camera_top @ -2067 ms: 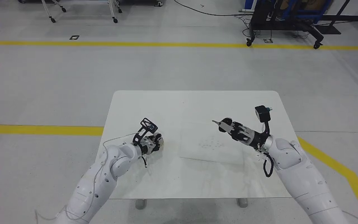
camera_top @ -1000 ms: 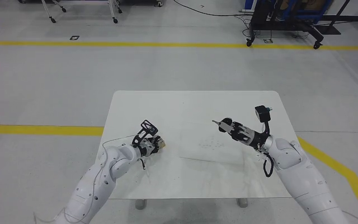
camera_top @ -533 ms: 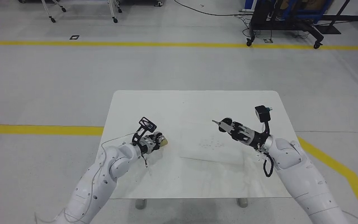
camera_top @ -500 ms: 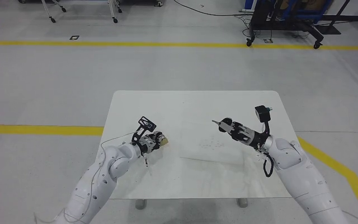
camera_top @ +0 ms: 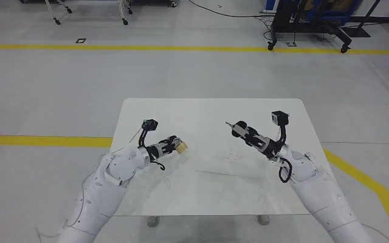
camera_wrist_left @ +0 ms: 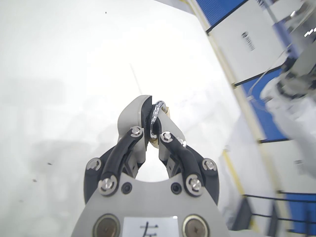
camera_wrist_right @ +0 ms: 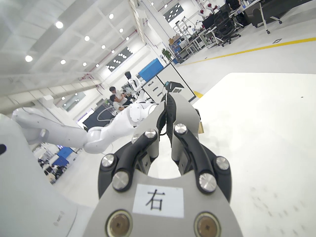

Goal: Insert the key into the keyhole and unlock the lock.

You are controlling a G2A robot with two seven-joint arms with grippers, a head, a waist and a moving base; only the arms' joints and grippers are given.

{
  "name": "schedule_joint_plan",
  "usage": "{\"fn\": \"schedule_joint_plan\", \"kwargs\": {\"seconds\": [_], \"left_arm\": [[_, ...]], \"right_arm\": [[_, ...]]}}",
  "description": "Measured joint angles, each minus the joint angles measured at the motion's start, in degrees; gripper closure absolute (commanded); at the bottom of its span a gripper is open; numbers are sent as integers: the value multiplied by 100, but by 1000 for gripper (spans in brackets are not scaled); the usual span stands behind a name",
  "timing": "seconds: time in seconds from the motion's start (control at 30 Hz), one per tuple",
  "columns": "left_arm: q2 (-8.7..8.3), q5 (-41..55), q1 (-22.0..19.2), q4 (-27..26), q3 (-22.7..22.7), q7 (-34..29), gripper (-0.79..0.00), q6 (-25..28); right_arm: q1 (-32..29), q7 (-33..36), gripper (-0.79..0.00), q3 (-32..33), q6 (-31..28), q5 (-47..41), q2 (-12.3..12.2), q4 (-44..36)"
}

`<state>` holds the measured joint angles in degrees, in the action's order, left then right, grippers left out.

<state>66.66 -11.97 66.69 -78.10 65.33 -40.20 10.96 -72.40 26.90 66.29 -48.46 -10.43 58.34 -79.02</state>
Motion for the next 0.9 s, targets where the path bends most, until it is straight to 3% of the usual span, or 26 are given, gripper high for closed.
{"fn": "schedule_joint_plan", "kwargs": {"seconds": [0.1, 0.3, 0.4, 0.57, 0.63, 0.73, 0.9], "left_arm": [[4, 749, -54, 61, 27, -156, 0, -58], [8, 614, -36, 59, 18, -143, 0, -55], [77, 1204, 26, 209, 84, -493, 0, -476], [245, 3666, -396, 839, -31, -907, 0, -1490], [324, 4234, -640, 1169, -195, -996, 0, -1857], [422, 4554, -957, 1569, -416, -1064, 0, -2171], [549, 4823, -1349, 2029, -653, -1267, 0, -2203]], "right_arm": [[41, 68, 0, -49, 51, -309, 9, 38], [36, 58, 0, -42, 44, -218, 7, 33], [19, 39, 0, -72, 71, -272, 18, -10], [242, 64, 0, -498, 552, -578, 156, 97], [419, -27, 0, -709, 664, -582, 243, 256], [590, -108, 0, -889, 621, -616, 333, 456], [698, -250, 0, -941, 643, -419, 392, 596]]}}
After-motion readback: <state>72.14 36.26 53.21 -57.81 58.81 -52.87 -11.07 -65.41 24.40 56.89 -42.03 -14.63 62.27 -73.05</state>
